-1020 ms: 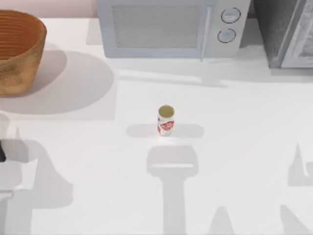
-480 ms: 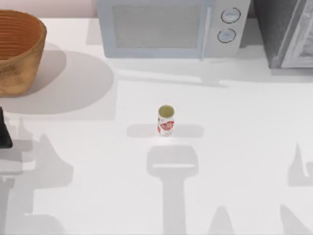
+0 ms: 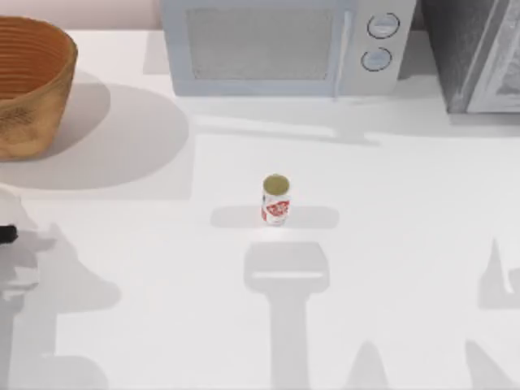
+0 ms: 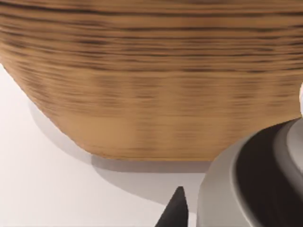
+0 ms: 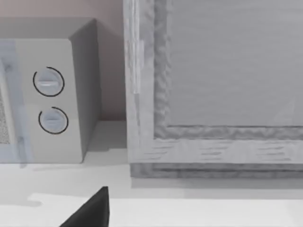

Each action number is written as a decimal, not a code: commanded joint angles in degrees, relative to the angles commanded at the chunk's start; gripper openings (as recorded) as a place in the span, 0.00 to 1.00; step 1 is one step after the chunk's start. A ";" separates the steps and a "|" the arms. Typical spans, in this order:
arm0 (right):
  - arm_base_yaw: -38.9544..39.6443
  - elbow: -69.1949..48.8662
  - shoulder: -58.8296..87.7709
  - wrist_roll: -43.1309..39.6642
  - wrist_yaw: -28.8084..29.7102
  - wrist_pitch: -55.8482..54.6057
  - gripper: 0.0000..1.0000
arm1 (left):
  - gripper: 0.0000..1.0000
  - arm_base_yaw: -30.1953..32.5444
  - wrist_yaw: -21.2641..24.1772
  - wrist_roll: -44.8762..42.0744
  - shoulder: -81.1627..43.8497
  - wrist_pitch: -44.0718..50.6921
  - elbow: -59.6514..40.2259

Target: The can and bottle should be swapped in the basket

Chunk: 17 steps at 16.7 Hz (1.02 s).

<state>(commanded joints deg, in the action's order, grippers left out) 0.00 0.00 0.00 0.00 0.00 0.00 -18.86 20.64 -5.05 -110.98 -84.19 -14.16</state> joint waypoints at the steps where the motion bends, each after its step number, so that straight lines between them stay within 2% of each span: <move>1: 0.00 0.00 0.00 0.00 0.00 0.00 1.00 | 0.25 0.00 0.00 0.00 0.00 0.00 0.00; 4: 0.00 0.00 0.00 0.00 0.00 0.00 1.00 | 0.02 0.00 0.00 0.00 0.00 0.00 0.00; 5: 0.00 0.00 0.00 0.00 0.00 0.00 1.00 | 0.00 0.00 0.00 0.00 0.00 0.00 0.00; 14: 0.00 0.00 0.00 0.00 0.00 0.00 1.00 | 0.00 -0.08 0.02 -0.10 0.11 0.08 0.03; 17: 0.00 0.00 0.00 0.00 0.00 0.00 1.00 | 0.00 -3.42 0.20 -1.92 3.70 3.59 -1.85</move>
<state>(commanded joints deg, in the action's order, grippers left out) 0.00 0.00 0.00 0.00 0.00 0.00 -22.27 20.84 -6.98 -107.28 -80.61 -16.00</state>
